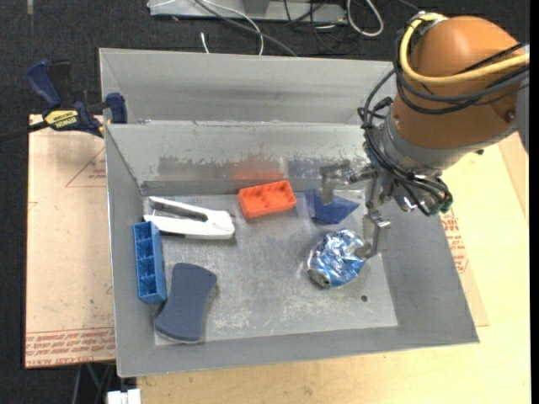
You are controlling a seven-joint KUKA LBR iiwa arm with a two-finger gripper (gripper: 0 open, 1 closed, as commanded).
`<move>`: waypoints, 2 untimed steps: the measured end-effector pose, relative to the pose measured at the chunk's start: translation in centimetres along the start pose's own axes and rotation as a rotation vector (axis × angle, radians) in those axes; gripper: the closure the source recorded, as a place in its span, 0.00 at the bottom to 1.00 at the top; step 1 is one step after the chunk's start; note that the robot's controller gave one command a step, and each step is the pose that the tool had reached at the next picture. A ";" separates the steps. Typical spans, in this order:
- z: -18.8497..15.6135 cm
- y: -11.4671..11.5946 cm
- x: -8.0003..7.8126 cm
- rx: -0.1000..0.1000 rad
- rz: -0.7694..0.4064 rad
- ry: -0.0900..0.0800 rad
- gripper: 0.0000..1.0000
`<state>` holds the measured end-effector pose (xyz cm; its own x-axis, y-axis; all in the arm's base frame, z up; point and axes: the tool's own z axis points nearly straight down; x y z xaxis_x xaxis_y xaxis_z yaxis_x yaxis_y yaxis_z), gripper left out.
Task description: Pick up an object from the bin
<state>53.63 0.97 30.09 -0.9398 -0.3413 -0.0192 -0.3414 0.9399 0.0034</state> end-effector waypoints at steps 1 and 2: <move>-10.1 0.5 0.9 -0.002 0.007 0.002 0.00; -1.3 0.5 -2.7 -0.001 -0.030 -0.001 0.00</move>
Offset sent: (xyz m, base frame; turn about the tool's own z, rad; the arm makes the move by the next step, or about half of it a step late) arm 0.0451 0.0219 -0.0543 -0.0521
